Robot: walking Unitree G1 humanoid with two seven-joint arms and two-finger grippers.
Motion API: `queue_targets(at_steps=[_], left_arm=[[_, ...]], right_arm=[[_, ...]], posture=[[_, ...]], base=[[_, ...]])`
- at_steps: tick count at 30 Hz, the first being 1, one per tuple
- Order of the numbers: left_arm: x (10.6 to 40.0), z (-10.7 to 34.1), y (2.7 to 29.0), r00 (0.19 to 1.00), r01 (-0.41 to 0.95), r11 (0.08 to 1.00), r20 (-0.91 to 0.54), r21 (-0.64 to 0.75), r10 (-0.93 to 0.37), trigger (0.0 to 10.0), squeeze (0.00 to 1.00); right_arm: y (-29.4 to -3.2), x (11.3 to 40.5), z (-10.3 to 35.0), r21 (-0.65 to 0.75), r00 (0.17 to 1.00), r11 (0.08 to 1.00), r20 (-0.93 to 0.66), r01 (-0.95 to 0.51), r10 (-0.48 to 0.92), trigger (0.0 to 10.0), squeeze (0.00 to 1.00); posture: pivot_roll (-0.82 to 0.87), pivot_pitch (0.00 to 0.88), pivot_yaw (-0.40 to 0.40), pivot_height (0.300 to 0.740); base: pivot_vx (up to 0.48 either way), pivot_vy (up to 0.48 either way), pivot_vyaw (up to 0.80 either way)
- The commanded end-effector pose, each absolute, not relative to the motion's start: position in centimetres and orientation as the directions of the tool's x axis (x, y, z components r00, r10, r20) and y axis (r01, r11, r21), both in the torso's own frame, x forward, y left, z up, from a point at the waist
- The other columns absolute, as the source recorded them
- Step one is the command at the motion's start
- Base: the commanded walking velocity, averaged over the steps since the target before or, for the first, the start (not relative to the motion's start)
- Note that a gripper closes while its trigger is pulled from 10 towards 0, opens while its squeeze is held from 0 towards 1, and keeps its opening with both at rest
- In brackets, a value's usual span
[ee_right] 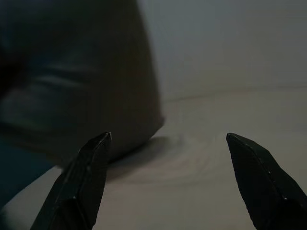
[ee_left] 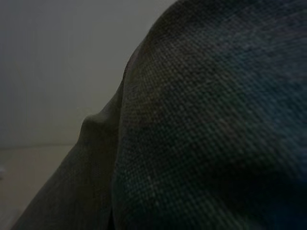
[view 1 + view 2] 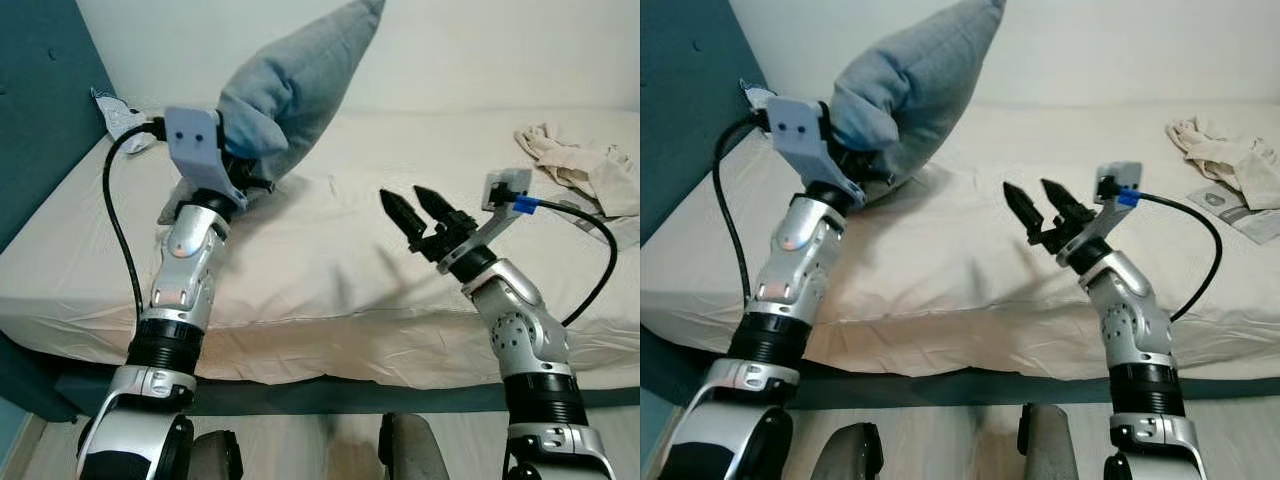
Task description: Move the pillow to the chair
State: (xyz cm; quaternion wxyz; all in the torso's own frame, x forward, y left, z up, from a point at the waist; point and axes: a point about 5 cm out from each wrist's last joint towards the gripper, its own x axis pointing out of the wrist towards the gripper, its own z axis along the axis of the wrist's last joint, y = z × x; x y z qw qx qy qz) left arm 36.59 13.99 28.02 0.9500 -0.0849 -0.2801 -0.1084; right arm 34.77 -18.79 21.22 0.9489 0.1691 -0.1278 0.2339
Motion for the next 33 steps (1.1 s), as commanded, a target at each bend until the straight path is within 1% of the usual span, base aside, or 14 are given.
queue_targets(at_steps=[1, 11, 12, 14, 16, 17, 18, 20, 23, 25, 26, 27, 30, 33], left_arm=[[35.7, 31.7, 14.9, 0.740, 0.291, 0.950, 0.656, -0.113, -0.148, 0.0, 0.00], [35.0, 35.7, 17.5, 0.685, 0.389, 0.879, 0.725, -0.275, -0.076, 0.0, 0.00], [34.5, 36.7, 17.8, 0.658, 0.486, 0.790, 0.752, -0.374, -0.049, 0.0, 0.00], [34.3, 37.0, 17.9, 0.648, 0.527, 0.745, 0.761, -0.410, -0.040, 0.0, 0.00], [33.3, 37.8, 17.2, 0.587, 0.734, 0.509, 0.797, -0.450, -0.141, 0.0, 0.00], [33.3, 37.8, 17.2, 0.587, 0.734, 0.509, 0.797, -0.450, -0.141, 0.0, 0.00], [32.8, 38.0, 16.9, 0.553, 0.798, 0.400, 0.811, -0.450, -0.190, 0.0, 0.00], [32.5, 37.8, 16.5, 0.538, 0.832, 0.318, 0.800, -0.455, -0.265, 0.0, 0.00], [33.5, 36.4, 16.2, 0.627, 0.778, 0.322, 0.706, -0.540, -0.330, 0.0, 0.00], [33.5, 36.4, 16.2, 0.627, 0.778, 0.322, 0.706, -0.540, -0.330, 0.0, 0.00], [35.1, 33.5, 15.7, 0.746, 0.665, 0.428, 0.528, -0.612, -0.405, 0.0, 0.00], [35.1, 33.5, 15.7, 0.746, 0.665, 0.428, 0.528, -0.612, -0.405, 0.0, 0.00], [35.7, 30.0, 15.0, 0.813, 0.581, 0.655, 0.380, -0.482, -0.442, 0.0, 0.00], [35.7, 28.8, 14.7, 0.826, 0.558, 0.706, 0.365, -0.436, -0.428, 0.0, 0.00]], right_arm=[[-19.2, 35.0, 21.7, 0.274, 0.869, 0.849, 0.350, -0.451, 0.349, 10.0, 0.00], [-19.5, 35.6, 22.1, 0.268, 0.877, 0.873, 0.380, -0.408, 0.293, 10.0, 0.00], [-19.5, 35.7, 22.0, 0.270, 0.879, 0.874, 0.382, -0.403, 0.287, 10.0, 0.00], [-19.4, 35.7, 22.0, 0.270, 0.879, 0.875, 0.382, -0.402, 0.286, 10.0, 0.00], [-19.3, 35.7, 22.0, 0.272, 0.879, 0.875, 0.383, -0.401, 0.284, 10.0, 0.00], [-19.3, 35.7, 22.0, 0.272, 0.879, 0.875, 0.383, -0.401, 0.284, 10.0, 0.00], [-19.3, 35.8, 22.0, 0.272, 0.879, 0.875, 0.384, -0.400, 0.283, 10.0, 0.00], [-19.3, 35.8, 22.0, 0.274, 0.880, 0.875, 0.381, -0.400, 0.283, 10.0, 0.00], [-19.2, 35.9, 21.9, 0.275, 0.881, 0.874, 0.377, -0.400, 0.285, 10.0, 0.00], [-19.2, 35.9, 21.9, 0.275, 0.881, 0.874, 0.377, -0.400, 0.285, 10.0, 0.00], [-19.1, 36.0, 21.7, 0.279, 0.882, 0.871, 0.372, -0.404, 0.289, 10.0, 0.00], [-19.1, 36.0, 21.7, 0.279, 0.882, 0.871, 0.372, -0.404, 0.289, 10.0, 0.00], [-18.9, 36.0, 21.6, 0.279, 0.881, 0.868, 0.366, -0.411, 0.299, 10.0, 0.00], [-18.8, 36.0, 21.6, 0.278, 0.882, 0.867, 0.359, -0.414, 0.306, 10.0, 0.00]], posture=[[0.01, 0.083, 0.020, 0.553], [0.01, 0.079, 0.015, 0.553], [0.01, 0.079, 0.015, 0.553], [0.01, 0.079, 0.016, 0.553], [0.01, 0.078, 0.017, 0.553], [0.01, 0.078, 0.017, 0.553], [0.01, 0.076, 0.017, 0.553], [0.01, 0.074, 0.017, 0.553], [0.01, 0.073, 0.015, 0.553], [0.01, 0.073, 0.015, 0.553], [0.01, 0.072, 0.015, 0.553], [0.01, 0.072, 0.015, 0.553], [0.01, 0.075, 0.014, 0.553], [0.01, 0.078, 0.013, 0.553]], base=[[0.000, 0.000, 0.00], [0.000, 0.000, 0.00], [0.000, 0.000, 0.00], [0.000, 0.000, 0.00], [0.000, 0.000, 0.00], [0.000, 0.000, 0.00], [0.000, 0.000, 0.00], [0.000, 0.000, 0.00], [0.000, 0.000, 0.00], [0.000, 0.000, 0.00], [0.000, 0.000, 0.00], [0.000, 0.000, 0.00], [0.000, 0.000, 0.00], [0.000, 0.000, 0.00]])
